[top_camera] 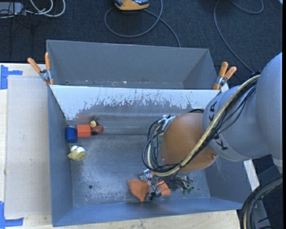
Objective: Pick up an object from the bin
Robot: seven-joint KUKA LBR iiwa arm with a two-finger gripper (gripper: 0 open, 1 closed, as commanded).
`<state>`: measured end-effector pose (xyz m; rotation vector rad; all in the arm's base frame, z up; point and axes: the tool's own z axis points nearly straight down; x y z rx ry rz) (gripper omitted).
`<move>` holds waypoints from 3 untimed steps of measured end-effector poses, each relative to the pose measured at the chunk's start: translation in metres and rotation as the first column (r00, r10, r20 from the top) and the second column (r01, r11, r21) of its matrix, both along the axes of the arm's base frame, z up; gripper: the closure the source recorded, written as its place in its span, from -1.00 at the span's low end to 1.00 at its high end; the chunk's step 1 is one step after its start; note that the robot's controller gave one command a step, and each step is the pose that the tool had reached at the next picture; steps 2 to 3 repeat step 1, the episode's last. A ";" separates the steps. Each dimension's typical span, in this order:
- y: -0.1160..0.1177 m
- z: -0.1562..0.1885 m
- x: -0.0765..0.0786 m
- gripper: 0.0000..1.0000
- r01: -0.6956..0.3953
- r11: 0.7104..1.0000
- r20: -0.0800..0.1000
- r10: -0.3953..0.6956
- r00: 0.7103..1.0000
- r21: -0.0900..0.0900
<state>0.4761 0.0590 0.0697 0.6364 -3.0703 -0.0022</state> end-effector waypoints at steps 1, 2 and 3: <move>0.012 0.174 -0.001 1.00 -0.070 0.998 0.004 0.070 0.998 0.001; 0.012 0.174 -0.001 1.00 -0.070 0.998 0.004 0.070 0.998 0.001; 0.012 0.174 -0.001 1.00 -0.070 0.998 0.004 0.070 0.998 0.001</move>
Offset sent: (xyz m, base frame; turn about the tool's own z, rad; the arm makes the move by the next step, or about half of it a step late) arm 0.0000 0.0000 0.0000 0.0000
